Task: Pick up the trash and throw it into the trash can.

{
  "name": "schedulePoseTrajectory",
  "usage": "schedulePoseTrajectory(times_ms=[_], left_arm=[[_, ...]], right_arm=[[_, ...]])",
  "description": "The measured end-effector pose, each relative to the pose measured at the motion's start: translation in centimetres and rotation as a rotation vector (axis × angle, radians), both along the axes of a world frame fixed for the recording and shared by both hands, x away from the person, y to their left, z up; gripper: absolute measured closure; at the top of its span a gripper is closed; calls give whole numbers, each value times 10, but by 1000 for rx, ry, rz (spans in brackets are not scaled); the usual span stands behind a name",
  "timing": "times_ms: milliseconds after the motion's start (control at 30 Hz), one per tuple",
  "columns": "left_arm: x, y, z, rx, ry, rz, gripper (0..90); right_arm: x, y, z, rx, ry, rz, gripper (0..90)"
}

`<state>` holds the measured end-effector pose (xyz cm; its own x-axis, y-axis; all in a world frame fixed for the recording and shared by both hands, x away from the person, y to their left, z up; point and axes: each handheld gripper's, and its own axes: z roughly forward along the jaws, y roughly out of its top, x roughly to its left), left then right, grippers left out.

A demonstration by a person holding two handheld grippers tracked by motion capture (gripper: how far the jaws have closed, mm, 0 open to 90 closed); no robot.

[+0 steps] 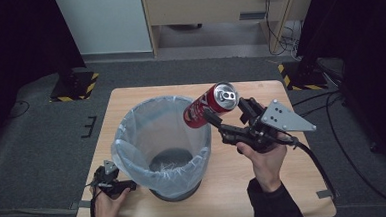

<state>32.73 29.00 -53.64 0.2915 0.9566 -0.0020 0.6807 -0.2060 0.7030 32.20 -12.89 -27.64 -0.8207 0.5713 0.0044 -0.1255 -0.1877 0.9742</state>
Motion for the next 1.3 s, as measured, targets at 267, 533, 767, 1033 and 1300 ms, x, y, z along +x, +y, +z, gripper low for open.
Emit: schedulePoseTrajectory(times_ms=[267,533,767,1033,1300], left_arm=[[0,0,0,0,0,0,0],[0,0,0,0,0,0,0],[0,0,0,0,0,0,0],[0,0,0,0,0,0,0],[0,0,0,0,0,-2,0]], right_arm=[[7,15,-15,-70,51,23,338],[13,32,-33,-150,120,51,337],[17,42,-45,-214,168,57,337],[16,46,-50,-245,189,64,301],[13,31,-37,-214,151,8,256]])
